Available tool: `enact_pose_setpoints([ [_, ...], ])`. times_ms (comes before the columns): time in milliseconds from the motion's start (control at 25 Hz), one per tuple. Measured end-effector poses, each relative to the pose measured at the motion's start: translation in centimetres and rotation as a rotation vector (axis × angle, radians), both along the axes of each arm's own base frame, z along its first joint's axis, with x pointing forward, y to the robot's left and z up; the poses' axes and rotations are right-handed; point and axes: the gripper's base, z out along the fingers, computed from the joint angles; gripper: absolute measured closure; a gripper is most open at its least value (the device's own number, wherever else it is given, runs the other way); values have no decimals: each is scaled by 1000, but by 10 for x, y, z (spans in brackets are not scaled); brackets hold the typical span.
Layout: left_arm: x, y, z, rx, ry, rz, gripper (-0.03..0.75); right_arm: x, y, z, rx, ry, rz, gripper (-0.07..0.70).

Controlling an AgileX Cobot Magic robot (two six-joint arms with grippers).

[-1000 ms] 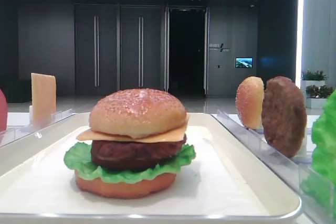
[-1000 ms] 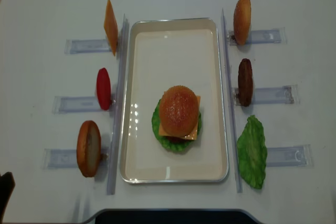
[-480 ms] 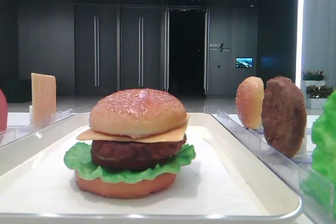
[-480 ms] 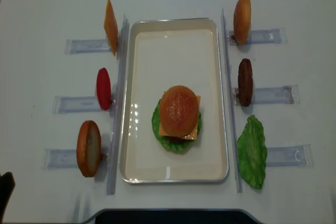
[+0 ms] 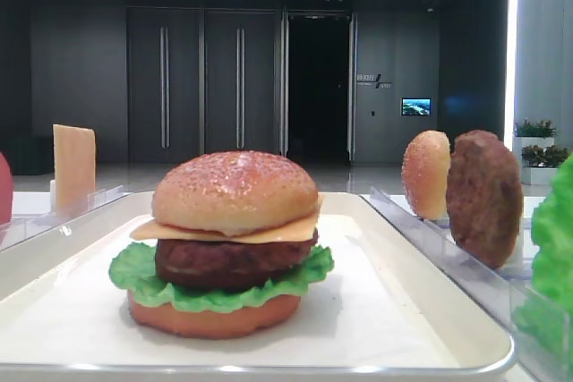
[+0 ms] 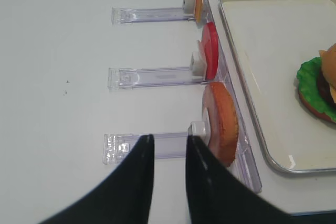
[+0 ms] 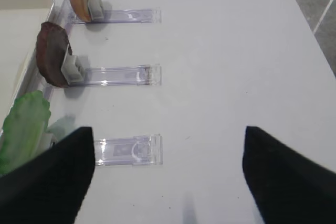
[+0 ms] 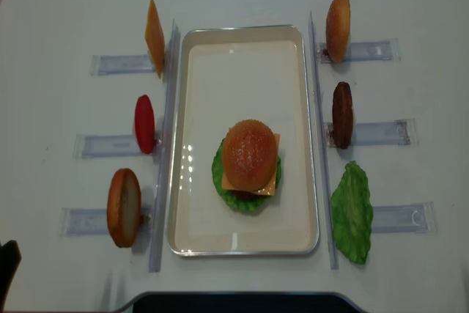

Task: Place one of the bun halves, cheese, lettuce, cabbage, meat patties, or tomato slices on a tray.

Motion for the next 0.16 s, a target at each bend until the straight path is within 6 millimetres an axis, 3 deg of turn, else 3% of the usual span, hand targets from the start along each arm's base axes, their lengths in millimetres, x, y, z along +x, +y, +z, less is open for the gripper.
enact_pose_setpoints([
  [160,0,0,0,0,0,0,557,0,0,0,0,-1,0,56],
])
